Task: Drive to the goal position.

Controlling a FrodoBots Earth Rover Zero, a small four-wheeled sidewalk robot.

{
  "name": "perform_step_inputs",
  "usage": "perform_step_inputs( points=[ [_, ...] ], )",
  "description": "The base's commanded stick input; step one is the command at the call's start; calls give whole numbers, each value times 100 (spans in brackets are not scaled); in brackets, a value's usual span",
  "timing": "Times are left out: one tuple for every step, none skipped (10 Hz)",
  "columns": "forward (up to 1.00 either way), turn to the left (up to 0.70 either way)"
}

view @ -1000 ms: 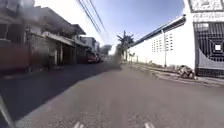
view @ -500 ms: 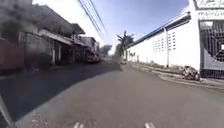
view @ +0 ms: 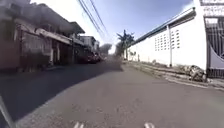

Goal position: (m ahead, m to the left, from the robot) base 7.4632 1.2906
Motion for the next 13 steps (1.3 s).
perform_step_inputs(
  points=[
    [70,0],
    [70,0],
    [70,0],
    [70,0],
    [70,0],
    [70,0],
    [70,0],
    [70,0],
    [70,0],
    [70,0],
    [70,0],
    [70,0],
    [70,0]
  ],
)
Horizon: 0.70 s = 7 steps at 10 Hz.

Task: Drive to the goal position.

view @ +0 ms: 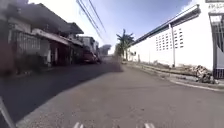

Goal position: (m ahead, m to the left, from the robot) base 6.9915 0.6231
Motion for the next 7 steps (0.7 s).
perform_step_inputs(
  points=[
    [70,0],
    [70,0],
    [70,0],
    [70,0],
    [70,0],
    [70,0],
    [70,0]
  ],
)
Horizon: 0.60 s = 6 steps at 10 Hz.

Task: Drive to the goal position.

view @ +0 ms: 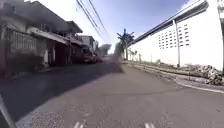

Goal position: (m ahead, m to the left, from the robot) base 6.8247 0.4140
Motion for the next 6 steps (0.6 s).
perform_step_inputs(
  points=[
    [70,0],
    [70,0],
    [70,0],
    [70,0],
    [70,0],
    [70,0]
  ],
)
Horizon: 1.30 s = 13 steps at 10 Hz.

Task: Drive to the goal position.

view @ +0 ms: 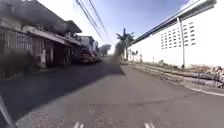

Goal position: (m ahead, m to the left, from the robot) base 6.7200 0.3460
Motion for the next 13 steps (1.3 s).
perform_step_inputs(
  points=[
    [70,0],
    [70,0],
    [70,0],
    [70,0],
    [70,0],
    [70,0],
    [70,0],
    [70,0],
    [70,0],
    [70,0],
    [70,0],
    [70,0],
    [70,0]
  ],
)
